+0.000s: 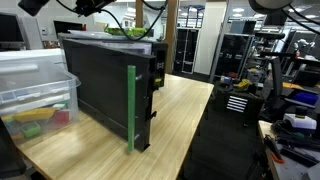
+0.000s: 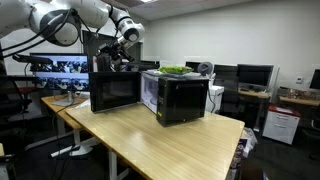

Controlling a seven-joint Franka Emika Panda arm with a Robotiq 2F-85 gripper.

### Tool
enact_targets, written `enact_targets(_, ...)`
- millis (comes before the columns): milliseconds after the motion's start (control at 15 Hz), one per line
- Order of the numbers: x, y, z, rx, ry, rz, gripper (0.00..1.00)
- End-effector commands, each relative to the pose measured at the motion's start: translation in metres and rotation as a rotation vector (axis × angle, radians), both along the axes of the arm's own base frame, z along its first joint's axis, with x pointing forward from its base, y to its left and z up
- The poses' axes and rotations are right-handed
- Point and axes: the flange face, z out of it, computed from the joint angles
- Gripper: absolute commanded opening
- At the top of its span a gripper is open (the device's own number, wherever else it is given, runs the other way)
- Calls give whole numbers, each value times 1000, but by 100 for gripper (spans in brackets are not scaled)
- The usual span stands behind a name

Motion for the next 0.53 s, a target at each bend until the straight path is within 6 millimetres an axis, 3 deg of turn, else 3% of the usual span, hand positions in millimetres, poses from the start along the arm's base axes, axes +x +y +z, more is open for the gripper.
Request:
enact_targets(0, 1, -2, 2, -5, 0, -10, 100)
enact_targets(467, 2, -6, 6, -11, -3, -23, 100)
